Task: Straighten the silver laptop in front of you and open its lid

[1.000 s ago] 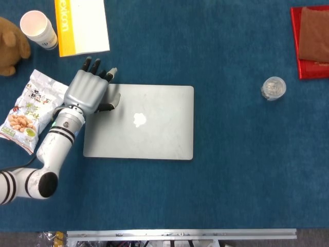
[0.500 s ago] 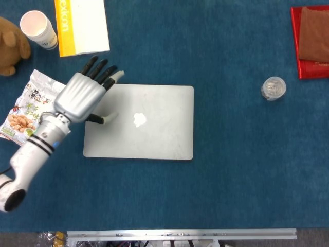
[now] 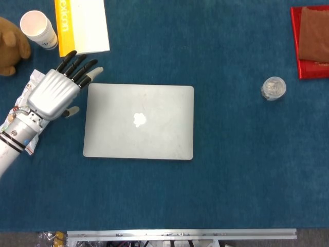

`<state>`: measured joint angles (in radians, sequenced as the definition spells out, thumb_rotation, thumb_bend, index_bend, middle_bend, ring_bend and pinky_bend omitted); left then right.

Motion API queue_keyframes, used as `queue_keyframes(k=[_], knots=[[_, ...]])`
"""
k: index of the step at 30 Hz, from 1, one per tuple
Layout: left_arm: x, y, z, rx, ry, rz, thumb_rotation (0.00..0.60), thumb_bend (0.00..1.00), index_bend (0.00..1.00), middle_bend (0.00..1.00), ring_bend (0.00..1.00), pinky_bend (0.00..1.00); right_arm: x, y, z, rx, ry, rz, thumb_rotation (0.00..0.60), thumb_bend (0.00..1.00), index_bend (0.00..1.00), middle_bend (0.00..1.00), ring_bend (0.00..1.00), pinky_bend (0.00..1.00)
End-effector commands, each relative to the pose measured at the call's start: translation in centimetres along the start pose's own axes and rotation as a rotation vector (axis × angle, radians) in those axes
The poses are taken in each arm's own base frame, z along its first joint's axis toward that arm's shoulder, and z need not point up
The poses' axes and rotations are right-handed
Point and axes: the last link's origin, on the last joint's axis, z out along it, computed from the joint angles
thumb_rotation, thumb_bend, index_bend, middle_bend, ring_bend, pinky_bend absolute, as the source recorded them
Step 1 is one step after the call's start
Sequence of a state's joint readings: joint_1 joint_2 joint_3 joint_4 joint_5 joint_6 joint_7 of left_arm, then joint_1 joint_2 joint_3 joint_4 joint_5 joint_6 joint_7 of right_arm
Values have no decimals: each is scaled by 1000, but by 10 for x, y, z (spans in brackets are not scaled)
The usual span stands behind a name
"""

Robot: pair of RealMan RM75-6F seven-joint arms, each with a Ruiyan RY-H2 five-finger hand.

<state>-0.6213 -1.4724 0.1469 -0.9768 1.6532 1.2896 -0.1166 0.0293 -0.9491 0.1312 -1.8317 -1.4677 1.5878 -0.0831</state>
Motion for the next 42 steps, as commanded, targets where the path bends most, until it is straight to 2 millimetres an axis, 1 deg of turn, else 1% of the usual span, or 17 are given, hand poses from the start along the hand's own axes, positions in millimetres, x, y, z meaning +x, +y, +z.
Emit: queue_keyframes(k=[1,9,13,18,27,42], knots=[[-13,0,-8,-16,-17,-13,600,115,0,49,0,0,0,-3,0,3,-1,-3,600,284,88,80,51,151],[-30,-9,-20,-4,-65,21,600,114,0,41,0,0,-3,-8,-1,8,-8,-7,600,284,88,80,51,151],[-38,-10,-25,-8,-87,36,600,114,0,38,0,0,-3,-11,-1,11,-9,-10,600,284,88,80,51,151],[-45,-8,-25,-13,-98,35,600,115,0,33,0,0,-4,-12,-1,11,-12,-13,600,284,88,80,51,151],[-53,9,-15,-49,-96,18,600,114,0,28,0,0,-4,-10,-1,6,-11,-18,600,284,88,80,51,151],[-58,22,-3,-74,-99,-1,600,114,0,27,0,0,0,-4,-1,-10,-1,-16,600,284,88,80,51,151]])
